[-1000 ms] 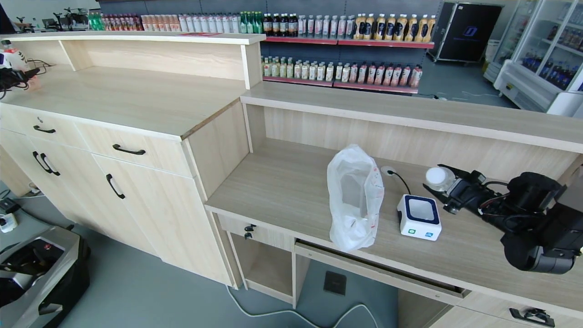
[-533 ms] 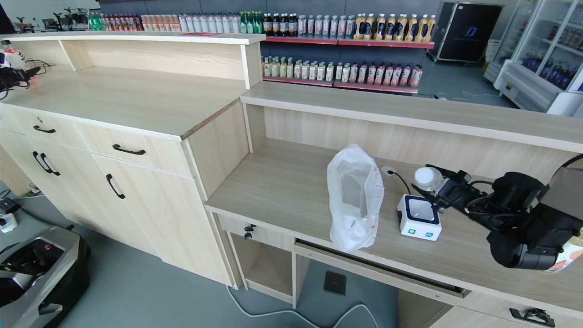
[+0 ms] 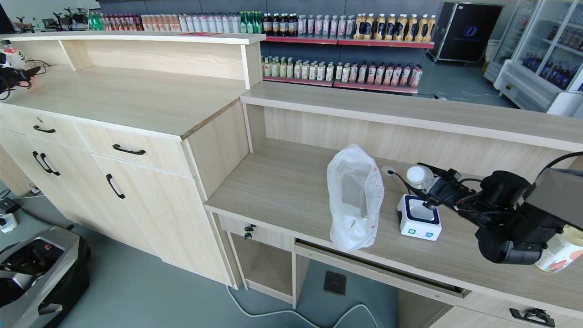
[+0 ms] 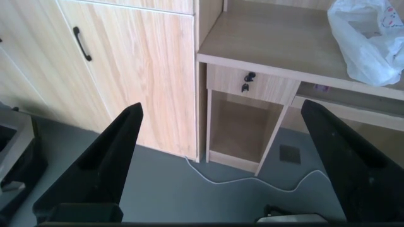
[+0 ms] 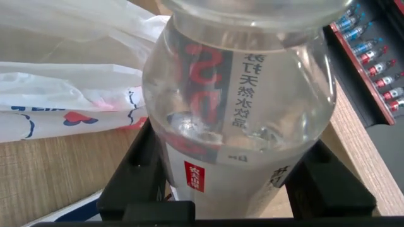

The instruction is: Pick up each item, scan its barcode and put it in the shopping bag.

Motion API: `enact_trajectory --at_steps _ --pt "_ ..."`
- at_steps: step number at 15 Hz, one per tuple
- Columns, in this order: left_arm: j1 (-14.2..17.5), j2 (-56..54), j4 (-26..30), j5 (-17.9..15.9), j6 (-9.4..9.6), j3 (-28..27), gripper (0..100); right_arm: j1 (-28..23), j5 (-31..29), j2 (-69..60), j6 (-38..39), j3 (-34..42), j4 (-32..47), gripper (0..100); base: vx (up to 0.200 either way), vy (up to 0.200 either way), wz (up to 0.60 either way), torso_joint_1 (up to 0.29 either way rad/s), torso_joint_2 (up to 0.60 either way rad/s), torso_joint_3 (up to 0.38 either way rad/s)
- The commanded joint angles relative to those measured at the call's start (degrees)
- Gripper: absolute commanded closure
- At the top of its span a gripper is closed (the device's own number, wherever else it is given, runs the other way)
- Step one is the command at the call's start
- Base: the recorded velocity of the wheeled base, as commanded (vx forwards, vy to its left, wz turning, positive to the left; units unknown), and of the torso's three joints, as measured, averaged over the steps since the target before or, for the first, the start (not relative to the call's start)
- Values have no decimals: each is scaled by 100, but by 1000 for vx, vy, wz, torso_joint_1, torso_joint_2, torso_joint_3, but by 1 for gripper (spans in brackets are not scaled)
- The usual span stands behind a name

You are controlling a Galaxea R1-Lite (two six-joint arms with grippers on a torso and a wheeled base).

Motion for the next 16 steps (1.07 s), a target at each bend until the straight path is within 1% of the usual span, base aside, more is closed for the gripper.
enact_trajectory --at_steps 1,9,13,16 --pt "0 9 7 0 0 1 0 53 1 128 16 -121 -5 100 0 0 0 0 0 0" --pt "0 9 7 0 0 1 0 88 -8 357 -2 -138 -23 100 0 0 0 0 0 0" --pt "0 9 -1 0 0 1 0 141 -8 497 68 -516 -14 100 0 0 0 0 0 0" --pt "0 9 -1 0 0 1 0 158 -8 550 86 -551 12 100 0 0 0 0 0 0"
